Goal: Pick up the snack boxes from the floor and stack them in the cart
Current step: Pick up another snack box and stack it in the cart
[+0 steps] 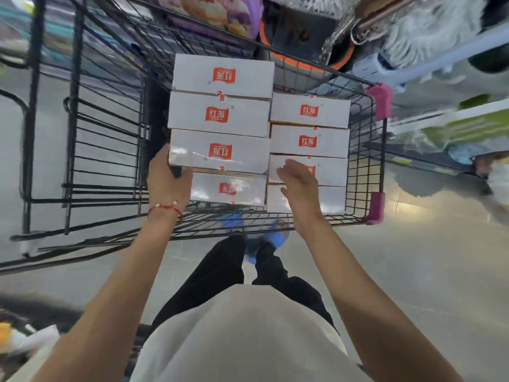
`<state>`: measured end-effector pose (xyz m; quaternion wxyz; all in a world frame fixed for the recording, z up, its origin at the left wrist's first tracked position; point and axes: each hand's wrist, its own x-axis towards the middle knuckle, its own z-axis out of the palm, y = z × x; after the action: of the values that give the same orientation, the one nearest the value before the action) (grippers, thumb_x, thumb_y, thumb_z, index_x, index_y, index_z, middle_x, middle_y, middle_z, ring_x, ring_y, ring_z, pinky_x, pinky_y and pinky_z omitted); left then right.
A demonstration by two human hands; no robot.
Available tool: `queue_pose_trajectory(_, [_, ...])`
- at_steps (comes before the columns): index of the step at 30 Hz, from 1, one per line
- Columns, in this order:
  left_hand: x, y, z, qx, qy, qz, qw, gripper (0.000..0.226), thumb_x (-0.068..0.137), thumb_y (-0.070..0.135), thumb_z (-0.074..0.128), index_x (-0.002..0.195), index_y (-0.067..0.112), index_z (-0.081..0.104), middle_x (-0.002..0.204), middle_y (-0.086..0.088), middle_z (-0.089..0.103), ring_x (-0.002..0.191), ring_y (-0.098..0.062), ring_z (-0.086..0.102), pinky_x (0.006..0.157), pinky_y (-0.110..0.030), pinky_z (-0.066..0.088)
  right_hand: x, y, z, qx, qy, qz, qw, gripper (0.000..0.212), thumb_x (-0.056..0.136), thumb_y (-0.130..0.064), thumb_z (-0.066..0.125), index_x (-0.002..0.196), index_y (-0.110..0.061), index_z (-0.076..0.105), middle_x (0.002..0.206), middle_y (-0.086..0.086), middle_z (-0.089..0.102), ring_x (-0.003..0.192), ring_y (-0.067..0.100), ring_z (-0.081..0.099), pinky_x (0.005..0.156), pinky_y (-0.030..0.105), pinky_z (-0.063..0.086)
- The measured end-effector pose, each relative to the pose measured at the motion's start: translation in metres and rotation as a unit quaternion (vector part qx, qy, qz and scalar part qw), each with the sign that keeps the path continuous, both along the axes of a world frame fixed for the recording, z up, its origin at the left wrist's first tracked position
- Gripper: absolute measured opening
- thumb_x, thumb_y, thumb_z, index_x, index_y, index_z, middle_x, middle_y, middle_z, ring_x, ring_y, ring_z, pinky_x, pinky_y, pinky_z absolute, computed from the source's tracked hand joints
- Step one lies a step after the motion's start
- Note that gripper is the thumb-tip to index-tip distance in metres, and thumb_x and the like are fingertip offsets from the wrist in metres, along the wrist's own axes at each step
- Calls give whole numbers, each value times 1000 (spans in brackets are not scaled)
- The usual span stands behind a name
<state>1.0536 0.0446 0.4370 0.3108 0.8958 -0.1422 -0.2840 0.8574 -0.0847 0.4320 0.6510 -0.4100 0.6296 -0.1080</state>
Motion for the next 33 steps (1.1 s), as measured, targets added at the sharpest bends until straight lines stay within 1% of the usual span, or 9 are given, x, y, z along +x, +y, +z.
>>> queue_pose_trajectory(3, [-30, 5, 12, -25, 11, -10, 1000, 53, 93, 15, 66, 143, 16, 50, 142, -10, 52, 130, -26, 52, 113, -43, 41, -33, 7, 18, -3, -30, -72, 997, 33, 100, -17, 67, 133, -17, 66, 128, 0, 66, 121, 19, 63, 106, 35, 51])
queue_pose_trajectory(9, [-104, -21, 35, -89, 105, -73, 988, 44, 97, 17, 63, 140, 23, 55, 141, 2, 54, 120, -15, 57, 82, -3, 41, -95, 21, 50, -24, -88, -165, 982, 19, 99, -7, 66, 115, -18, 71, 100, 1, 69, 93, 16, 64, 91, 32, 51])
queue_pose_trajectory(11, [-128, -36, 43, -110, 127, -107, 980, 39, 97, 13, 62, 135, 18, 58, 134, 1, 58, 113, -16, 59, 88, -8, 45, -116, 27, 62, -41, -96, -188, 977, 21, 99, -7, 65, 119, -14, 69, 101, 0, 71, 86, 9, 68, 87, 28, 51])
queue_pose_trajectory(13, [-153, -48, 53, -125, 155, -144, 969, 35, 97, 10, 61, 131, 16, 61, 128, 0, 61, 103, -11, 61, 100, -27, 48, -138, 36, 72, -69, -96, -210, 971, 24, 100, -6, 64, 122, -11, 68, 108, 2, 71, 90, 9, 68, 86, 23, 52])
queue_pose_trajectory(15, [-173, -58, 58, -141, 183, -192, 954, 30, 97, 9, 61, 125, 19, 62, 125, 3, 62, 96, 4, 58, 101, -33, 48, -159, 45, 78, -121, -86, -227, 963, 25, 97, -5, 65, 122, -9, 68, 103, -4, 73, 93, 10, 66, 81, 17, 52])
queue_pose_trajectory(19, [-206, -78, 63, -131, 220, -314, 914, 29, 97, 10, 61, 123, 21, 62, 124, 4, 65, 103, 5, 59, 87, -21, 48, -193, 68, 89, -192, -16, -281, 940, 24, 98, 0, 62, 115, -15, 71, 97, -7, 72, 86, 4, 64, 82, 19, 50])
queue_pose_trajectory(23, [-241, -90, 70, -113, 232, -402, 879, 29, 96, 10, 61, 123, 21, 63, 121, 2, 69, 109, -11, 63, 93, -31, 49, -223, 97, 110, -206, -2, -370, 906, 24, 91, -17, 65, 114, -21, 70, 108, 6, 74, 93, 12, 67, 87, 24, 52])
queue_pose_trajectory(28, [-305, -102, 83, -107, 242, -495, 828, 25, 97, 10, 61, 117, 25, 64, 116, 3, 70, 89, -9, 64, 72, -12, 49, -273, 119, 119, -205, -8, -474, 857, 43, 80, -24, 62, 121, -14, 69, 110, 7, 75, 99, 13, 69, 93, 30, 55])
queue_pose_trajectory(33, [-391, -118, 86, -87, 257, -557, 785, 28, 96, 7, 62, 114, 29, 64, 116, 2, 69, 108, -9, 64, 100, -30, 48, -347, 124, 109, -205, -25, -564, 800, 25, 97, -5, 66, 117, -19, 70, 107, 3, 75, 106, 23, 70, 98, 37, 55])
